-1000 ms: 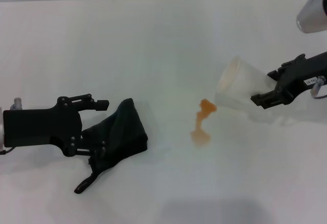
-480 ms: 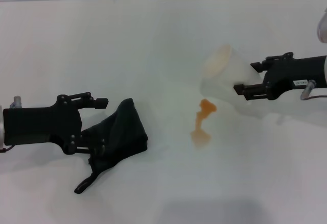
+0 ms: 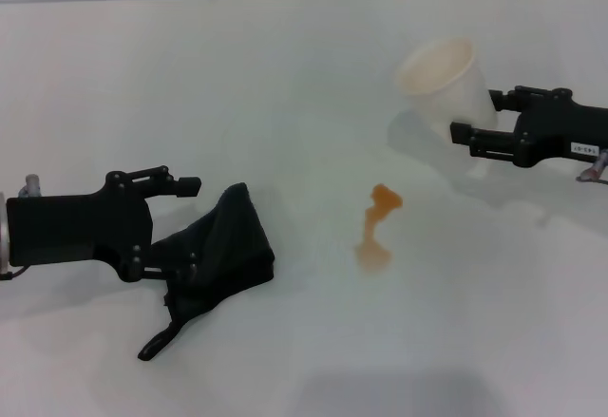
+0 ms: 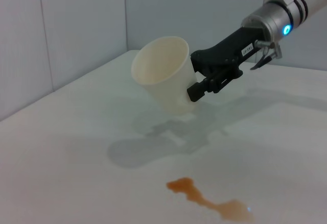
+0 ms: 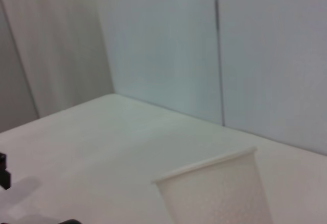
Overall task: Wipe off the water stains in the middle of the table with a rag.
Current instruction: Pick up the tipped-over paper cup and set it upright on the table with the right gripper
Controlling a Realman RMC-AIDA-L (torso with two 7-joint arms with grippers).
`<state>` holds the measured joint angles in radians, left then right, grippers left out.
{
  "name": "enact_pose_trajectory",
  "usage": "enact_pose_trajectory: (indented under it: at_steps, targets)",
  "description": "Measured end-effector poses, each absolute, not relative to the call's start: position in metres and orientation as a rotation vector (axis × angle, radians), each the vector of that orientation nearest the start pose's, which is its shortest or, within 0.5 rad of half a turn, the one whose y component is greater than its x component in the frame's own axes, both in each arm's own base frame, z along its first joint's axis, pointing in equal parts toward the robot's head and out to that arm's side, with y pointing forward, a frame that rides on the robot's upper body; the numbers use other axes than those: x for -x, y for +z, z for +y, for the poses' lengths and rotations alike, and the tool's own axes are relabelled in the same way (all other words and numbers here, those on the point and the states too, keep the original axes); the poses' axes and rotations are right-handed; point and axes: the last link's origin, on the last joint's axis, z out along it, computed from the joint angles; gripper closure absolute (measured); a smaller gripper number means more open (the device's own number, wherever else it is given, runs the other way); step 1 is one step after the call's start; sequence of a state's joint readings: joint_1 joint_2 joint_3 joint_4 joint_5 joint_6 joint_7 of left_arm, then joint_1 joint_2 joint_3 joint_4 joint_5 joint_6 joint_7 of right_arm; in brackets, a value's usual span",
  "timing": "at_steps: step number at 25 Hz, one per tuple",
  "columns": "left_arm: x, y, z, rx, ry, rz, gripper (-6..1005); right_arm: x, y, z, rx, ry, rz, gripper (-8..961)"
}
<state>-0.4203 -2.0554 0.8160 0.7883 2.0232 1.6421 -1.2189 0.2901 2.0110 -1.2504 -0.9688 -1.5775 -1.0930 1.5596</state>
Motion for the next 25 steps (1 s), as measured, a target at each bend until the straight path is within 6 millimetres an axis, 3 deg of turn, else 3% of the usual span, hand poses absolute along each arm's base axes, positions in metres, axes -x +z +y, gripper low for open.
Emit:
enact_pose_trajectory:
  at_steps: [13,25]
  targets:
    - [0.281,0.009,0.299,2.872,-0.506,-0.307,112,-0.301,0.006,0.333,2.419,0.51,0.727,250]
    - [0.28,0.009,0.298,2.882,-0.509,-0.301,111,-0.318,0.003,0.322,2.364,0.571,0.763,248]
